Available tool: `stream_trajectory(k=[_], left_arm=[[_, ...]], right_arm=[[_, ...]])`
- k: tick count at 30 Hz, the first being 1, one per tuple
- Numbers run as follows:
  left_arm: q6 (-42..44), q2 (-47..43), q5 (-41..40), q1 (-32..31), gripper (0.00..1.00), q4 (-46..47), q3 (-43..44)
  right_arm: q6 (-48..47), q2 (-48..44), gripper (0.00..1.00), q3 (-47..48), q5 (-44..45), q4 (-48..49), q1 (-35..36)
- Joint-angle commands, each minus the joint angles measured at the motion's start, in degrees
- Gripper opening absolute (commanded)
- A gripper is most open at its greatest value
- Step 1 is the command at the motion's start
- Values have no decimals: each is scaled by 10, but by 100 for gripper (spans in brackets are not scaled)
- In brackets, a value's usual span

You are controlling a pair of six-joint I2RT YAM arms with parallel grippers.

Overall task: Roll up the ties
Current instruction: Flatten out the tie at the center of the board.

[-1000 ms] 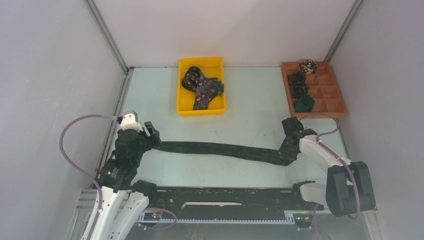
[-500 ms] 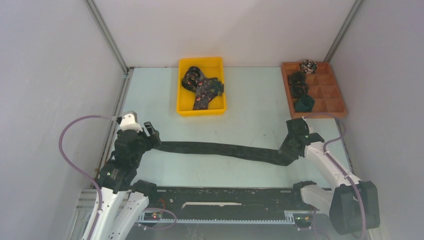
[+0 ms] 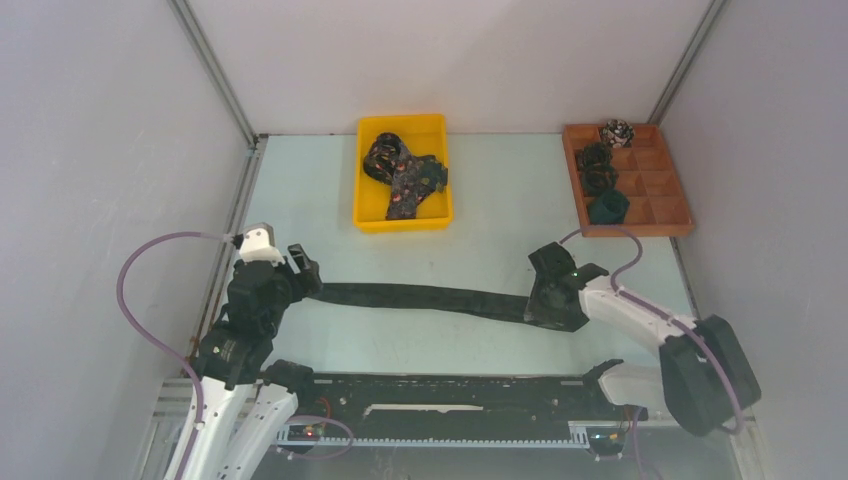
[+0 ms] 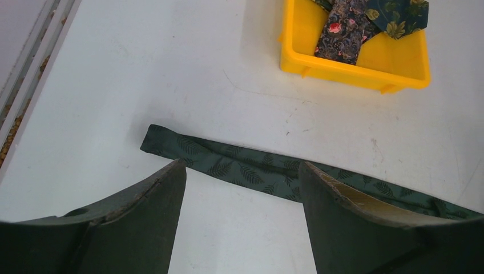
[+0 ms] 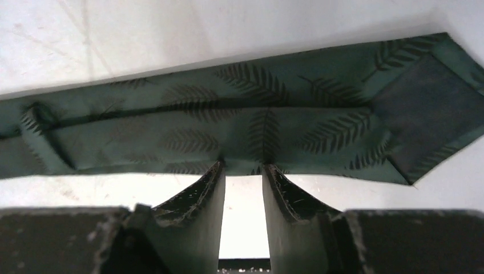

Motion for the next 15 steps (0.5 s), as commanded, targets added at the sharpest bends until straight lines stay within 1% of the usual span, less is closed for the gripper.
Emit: stream_trajectory(k=[1, 5, 8, 15], left_arm=[[14, -3, 9, 2, 79, 19, -7], [15, -1, 10, 3, 79, 19, -8], [16, 2, 12, 3, 79, 21, -7], [16, 3, 11, 3, 79, 20, -8]], right_arm=[[14, 60, 33, 6, -15, 51, 2], [2, 105, 29, 7, -21, 69, -13], [-5, 111, 29, 7, -32, 85, -29], [-15, 148, 26, 8, -113, 119, -81]])
